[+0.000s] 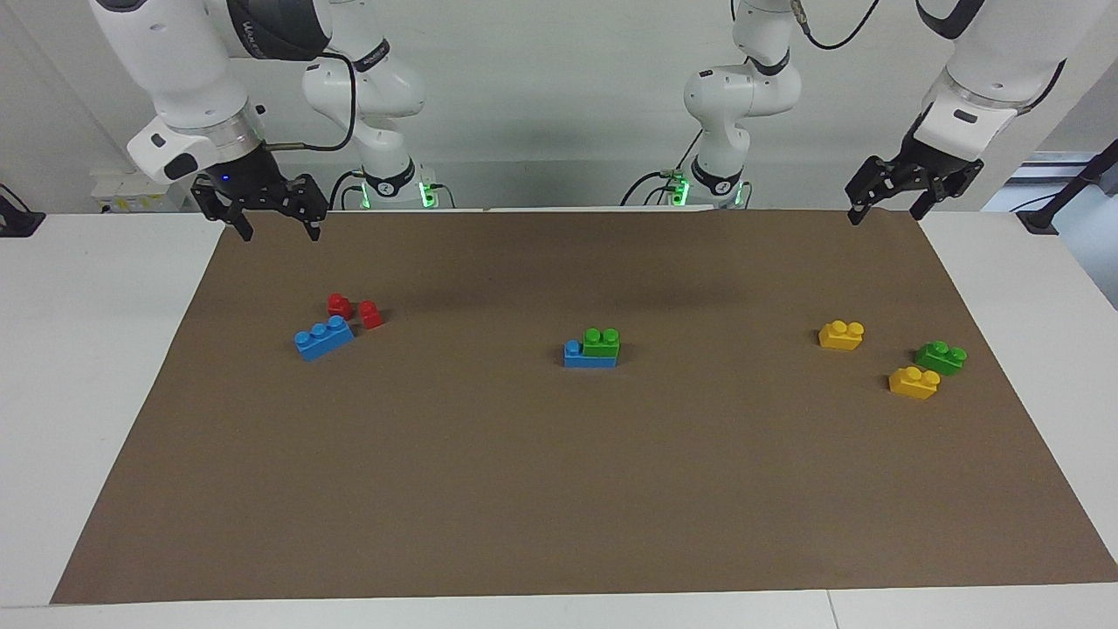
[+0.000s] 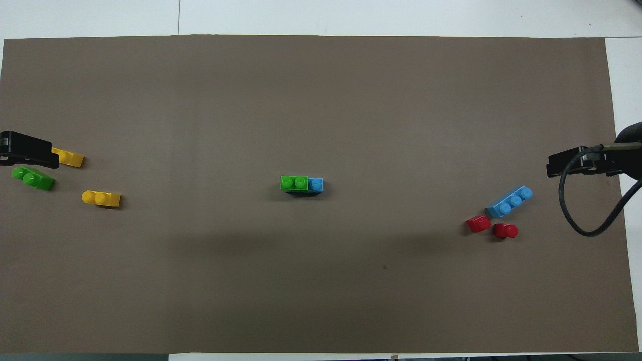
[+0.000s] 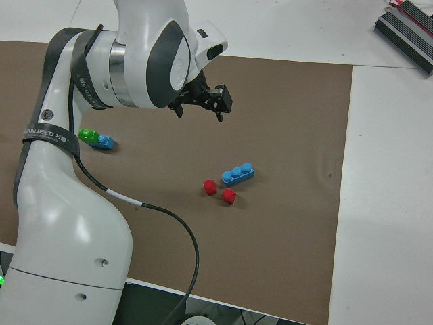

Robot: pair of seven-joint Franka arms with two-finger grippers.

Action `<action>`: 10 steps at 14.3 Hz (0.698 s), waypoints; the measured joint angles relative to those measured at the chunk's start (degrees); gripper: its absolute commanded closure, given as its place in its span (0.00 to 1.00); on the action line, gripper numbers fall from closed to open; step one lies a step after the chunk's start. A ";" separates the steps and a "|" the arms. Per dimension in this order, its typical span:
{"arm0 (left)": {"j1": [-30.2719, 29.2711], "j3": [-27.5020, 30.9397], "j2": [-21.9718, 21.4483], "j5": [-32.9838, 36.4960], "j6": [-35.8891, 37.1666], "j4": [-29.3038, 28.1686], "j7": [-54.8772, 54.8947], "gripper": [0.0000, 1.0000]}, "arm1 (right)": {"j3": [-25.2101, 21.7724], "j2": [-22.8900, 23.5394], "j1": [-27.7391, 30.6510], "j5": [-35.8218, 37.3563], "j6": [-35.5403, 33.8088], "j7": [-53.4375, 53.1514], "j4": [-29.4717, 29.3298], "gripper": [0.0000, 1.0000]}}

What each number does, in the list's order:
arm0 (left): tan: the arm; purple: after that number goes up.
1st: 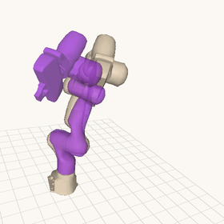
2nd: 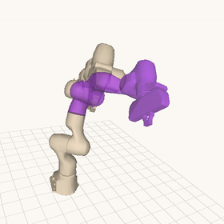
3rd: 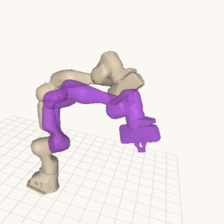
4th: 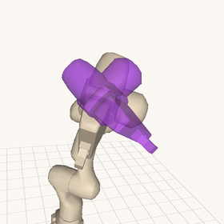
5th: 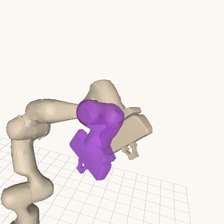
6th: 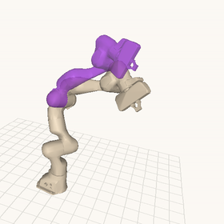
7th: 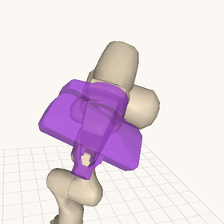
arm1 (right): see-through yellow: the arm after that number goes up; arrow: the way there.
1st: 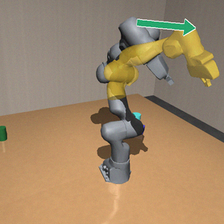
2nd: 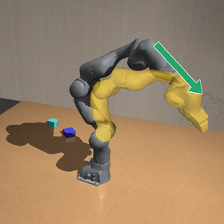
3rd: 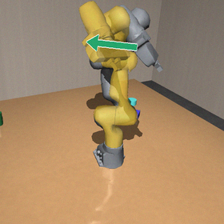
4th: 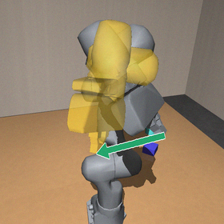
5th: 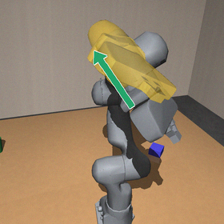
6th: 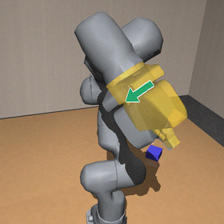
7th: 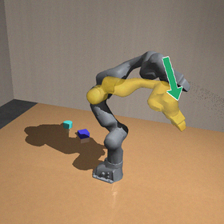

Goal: Remove green block with left arm and hold with right

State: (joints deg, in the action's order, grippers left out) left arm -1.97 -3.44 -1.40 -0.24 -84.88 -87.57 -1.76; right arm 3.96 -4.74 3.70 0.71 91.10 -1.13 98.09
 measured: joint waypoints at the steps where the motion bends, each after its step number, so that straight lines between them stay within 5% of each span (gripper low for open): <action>1: 0.00 0.00 0.00 0.00 0.00 0.00 0.00 0.00 | 0.00 0.00 0.00 0.00 0.00 0.00 0.02 0.00; 10: 0.21 -0.58 -0.33 -0.02 -0.04 -1.17 -4.40 0.00 | 0.02 0.00 0.66 0.00 -0.02 -0.37 0.03 0.00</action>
State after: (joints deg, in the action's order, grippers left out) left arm -1.77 -4.02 -1.73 -0.26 -84.92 -88.74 -6.16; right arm 3.97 -4.75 4.36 0.71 91.07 -1.50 98.12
